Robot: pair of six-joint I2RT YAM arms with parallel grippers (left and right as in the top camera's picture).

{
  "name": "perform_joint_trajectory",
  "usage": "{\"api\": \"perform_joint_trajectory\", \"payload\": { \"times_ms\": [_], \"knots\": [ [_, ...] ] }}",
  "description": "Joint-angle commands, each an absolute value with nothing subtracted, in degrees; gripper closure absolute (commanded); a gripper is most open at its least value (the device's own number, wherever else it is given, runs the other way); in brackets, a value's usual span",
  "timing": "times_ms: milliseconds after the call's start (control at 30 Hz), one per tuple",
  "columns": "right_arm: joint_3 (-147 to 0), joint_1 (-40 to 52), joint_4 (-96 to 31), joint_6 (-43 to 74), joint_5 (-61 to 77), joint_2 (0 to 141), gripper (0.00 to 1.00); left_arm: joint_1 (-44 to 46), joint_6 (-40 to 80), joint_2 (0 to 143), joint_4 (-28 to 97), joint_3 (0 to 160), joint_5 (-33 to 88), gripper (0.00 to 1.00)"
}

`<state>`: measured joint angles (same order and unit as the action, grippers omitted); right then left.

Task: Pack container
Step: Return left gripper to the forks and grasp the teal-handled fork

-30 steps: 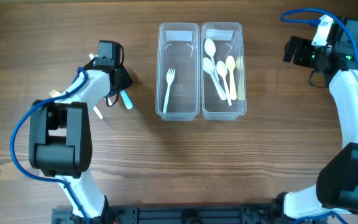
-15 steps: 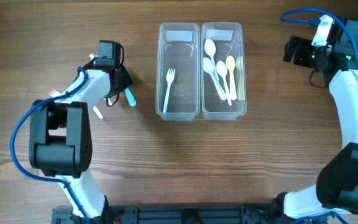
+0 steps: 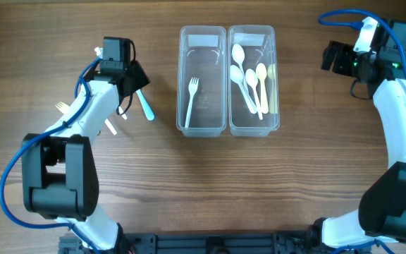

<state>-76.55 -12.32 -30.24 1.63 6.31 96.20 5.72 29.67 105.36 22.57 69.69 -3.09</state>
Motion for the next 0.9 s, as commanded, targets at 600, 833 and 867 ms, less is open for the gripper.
{"api": "perform_joint_trajectory", "payload": {
  "times_ms": [600,833,867],
  "knots": [
    [-77.3,-12.08,-30.11,1.1,5.93,95.42,0.0,5.72,29.3,112.07,19.14,69.43,-2.59,0.44],
    [-77.3,-12.08,-30.09,1.1,5.93,95.42,0.0,5.72,29.43,114.15,18.41,69.43,-2.59,0.43],
    [-77.3,-12.08,-30.11,1.1,5.93,95.42,0.0,5.72,29.43,114.15,18.41,69.43,-2.61,0.42]
  ]
}}
